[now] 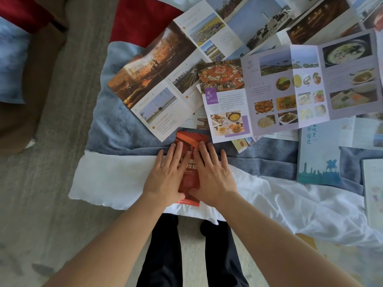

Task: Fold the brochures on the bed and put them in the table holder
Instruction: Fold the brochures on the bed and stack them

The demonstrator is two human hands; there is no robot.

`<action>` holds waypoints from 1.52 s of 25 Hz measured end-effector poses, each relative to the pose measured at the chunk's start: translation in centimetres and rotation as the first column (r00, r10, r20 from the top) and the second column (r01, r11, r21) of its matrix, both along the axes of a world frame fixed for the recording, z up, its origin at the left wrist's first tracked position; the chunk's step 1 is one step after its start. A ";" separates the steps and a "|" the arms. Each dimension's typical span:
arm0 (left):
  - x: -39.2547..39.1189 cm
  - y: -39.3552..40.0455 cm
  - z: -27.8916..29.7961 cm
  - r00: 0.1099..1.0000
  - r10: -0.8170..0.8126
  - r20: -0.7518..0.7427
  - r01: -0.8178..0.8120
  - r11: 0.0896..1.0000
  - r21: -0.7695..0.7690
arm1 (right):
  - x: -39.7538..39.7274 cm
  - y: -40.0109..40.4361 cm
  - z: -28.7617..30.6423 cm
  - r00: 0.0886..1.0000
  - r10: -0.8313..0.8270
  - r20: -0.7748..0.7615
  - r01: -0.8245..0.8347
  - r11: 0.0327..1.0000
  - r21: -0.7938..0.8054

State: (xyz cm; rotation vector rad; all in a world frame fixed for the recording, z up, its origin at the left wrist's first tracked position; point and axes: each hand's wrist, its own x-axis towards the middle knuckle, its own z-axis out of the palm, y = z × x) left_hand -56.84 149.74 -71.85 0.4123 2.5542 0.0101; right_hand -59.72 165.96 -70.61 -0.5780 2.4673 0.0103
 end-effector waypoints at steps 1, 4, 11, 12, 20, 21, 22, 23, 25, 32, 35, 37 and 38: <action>0.0 -0.1 0.0 0.999 0.018 -0.030 -0.017 0.999 0.044 | 0.0 0.0 -0.1 1.000 -0.005 -0.003 0.005 1.000 -0.009; -0.2 -0.2 -0.1 0.999 -0.022 -0.041 0.023 0.999 0.041 | 0.0 -0.3 -0.3 1.000 -0.015 -0.025 0.015 1.000 -0.010; -0.5 -0.2 0.5 0.999 0.009 0.040 -0.010 1.000 0.009 | 0.2 -0.2 0.7 1.000 0.021 -0.008 -0.021 0.999 0.043; -0.8 0.0 0.9 0.999 0.016 0.037 -0.017 1.000 0.019 | 0.2 -0.5 1.0 1.000 0.023 -0.005 -0.023 0.999 0.047; -7.0 5.0 5.0 0.698 0.692 0.186 -0.671 0.541 0.507 | -2.8 2.8 4.8 0.933 -0.130 -0.337 0.054 0.973 -0.225; -8.4 6.2 5.1 0.586 0.746 0.317 -0.774 0.399 0.492 | -3.5 3.7 5.1 0.932 -0.152 -0.328 0.090 0.977 -0.196; -9.7 7.3 5.0 0.502 0.764 0.405 -0.830 0.294 0.474 | -4.1 4.6 5.4 0.933 -0.171 -0.316 0.123 0.978 -0.166; -10.7 8.2 4.9 0.435 0.770 0.467 -0.862 0.206 0.463 | -4.6 5.7 5.6 0.934 -0.192 -0.301 0.156 0.978 -0.139; -12.3 9.8 5.1 0.328 0.799 0.503 -0.888 0.079 0.453 | -5.5 8.3 6.0 0.934 -0.241 -0.264 0.217 0.969 -0.116; -14.4 16.2 8.1 0.401 0.841 0.364 -0.789 0.115 0.603 | -9.4 16.5 6.6 0.881 -0.424 -0.212 0.373 0.896 -0.242; -14.9 18.9 9.0 0.481 0.820 0.310 -0.731 0.180 0.658 | -11.4 19.3 6.8 0.803 -0.566 -0.187 0.503 0.811 -0.298; -15.6 20.3 9.4 0.544 0.795 0.266 -0.692 0.247 0.678 | -12.8 20.9 7.1 0.758 -0.630 -0.168 0.569 0.765 -0.303; -16.0 20.8 9.6 0.565 0.784 0.259 -0.688 0.273 0.672 | -13.4 21.5 7.3 0.743 -0.653 -0.146 0.594 0.744 -0.304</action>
